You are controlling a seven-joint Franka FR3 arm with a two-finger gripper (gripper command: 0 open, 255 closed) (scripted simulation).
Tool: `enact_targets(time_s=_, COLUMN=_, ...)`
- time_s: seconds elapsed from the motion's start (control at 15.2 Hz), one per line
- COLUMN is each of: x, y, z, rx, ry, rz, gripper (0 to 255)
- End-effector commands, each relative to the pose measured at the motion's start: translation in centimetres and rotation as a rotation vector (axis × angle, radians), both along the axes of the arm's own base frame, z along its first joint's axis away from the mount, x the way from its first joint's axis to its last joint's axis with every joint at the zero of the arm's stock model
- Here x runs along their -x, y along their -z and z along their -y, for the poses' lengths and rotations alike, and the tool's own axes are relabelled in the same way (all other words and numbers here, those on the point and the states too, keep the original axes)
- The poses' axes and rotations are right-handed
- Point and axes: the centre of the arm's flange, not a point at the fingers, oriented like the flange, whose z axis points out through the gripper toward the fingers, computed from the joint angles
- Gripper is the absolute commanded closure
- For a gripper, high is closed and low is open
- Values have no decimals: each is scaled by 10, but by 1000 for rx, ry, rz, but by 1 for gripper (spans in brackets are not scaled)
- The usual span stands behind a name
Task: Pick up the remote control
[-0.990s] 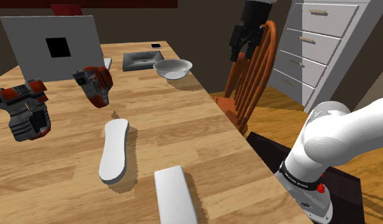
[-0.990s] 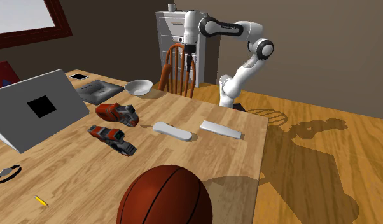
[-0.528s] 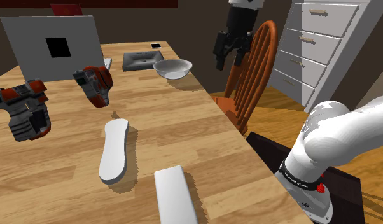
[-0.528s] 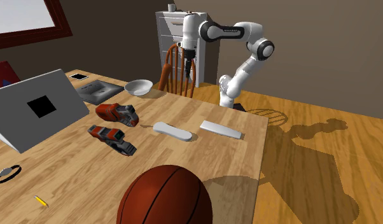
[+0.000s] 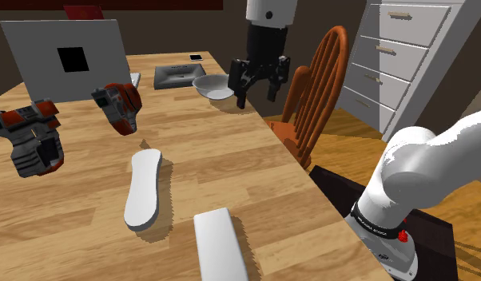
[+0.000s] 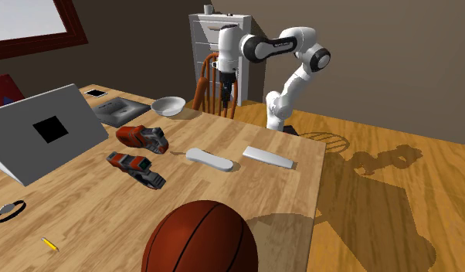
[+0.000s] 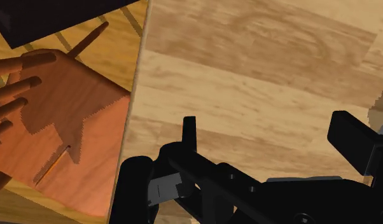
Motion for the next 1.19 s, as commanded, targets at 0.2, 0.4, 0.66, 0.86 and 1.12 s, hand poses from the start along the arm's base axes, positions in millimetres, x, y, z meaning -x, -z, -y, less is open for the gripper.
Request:
enact_targets(time_s=0.2, x=-21, y=15, z=-63, rx=14, ry=56, rz=-15, gripper=0)
enact_targets(time_s=0.4, x=-35, y=25, z=-100, rx=23, ry=88, rz=-24, gripper=0)
enact_targets(time_s=0.66, x=-56, y=38, z=-150, rx=36, ry=130, rz=-35, gripper=0)
enact_targets(time_s=0.86, x=-73, y=49, z=-186, rx=45, ry=162, rz=-44, gripper=0)
enact_targets(time_s=1.12, x=-97, y=65, z=-233, rx=57, ry=205, rz=-56, gripper=0)
